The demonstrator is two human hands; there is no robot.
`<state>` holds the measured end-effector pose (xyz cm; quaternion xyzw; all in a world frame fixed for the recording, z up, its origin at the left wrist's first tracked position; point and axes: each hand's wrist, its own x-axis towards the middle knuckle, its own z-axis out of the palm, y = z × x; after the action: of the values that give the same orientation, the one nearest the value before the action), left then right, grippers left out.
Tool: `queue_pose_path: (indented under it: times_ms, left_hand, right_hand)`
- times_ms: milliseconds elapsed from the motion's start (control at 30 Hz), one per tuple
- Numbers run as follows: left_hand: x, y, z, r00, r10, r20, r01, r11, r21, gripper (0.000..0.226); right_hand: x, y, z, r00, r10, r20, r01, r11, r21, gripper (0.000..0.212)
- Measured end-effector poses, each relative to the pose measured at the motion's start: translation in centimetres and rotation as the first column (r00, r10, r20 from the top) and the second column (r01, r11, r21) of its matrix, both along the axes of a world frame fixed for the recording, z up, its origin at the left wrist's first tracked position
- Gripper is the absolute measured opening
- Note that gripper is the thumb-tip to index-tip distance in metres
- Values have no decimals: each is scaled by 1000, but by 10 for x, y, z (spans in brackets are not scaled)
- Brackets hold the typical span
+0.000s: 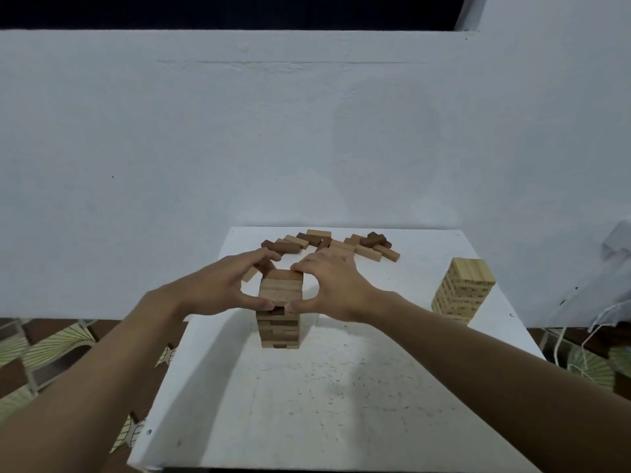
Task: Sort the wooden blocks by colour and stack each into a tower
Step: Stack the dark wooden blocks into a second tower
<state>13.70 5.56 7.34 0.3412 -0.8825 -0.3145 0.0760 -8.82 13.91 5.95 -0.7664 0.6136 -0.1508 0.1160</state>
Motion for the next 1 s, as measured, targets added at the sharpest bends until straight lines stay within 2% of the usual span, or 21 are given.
queue_pose_path:
  times_ms: [333,467,667,867,1000]
  left_hand:
    - [3,-7,-19,1000,4,0,-4,1000,12,72]
    - [4,-8,-20,1000,5,-16,-5,1000,7,75]
    - [9,-9,-20,1000,7,-16,-6,999,43,104]
    - [5,-9,-24,999,13,-39,-12,1000,28,82]
    - [5,-9,-24,999,21,-44,-21,1000,16,77]
  right_hand:
    - [5,-1,-2,1000,-30,-6,30,996,79,70]
    - [3,1,-3,999,-46,14,44,993,109,83]
    - [-4,3,-14,989,-82,119,67,990,125,92]
    - [-4,5,-20,975,-102,195,85,992,92,83]
    - [-4,6,-20,973,-101,206,85,993,85,82]
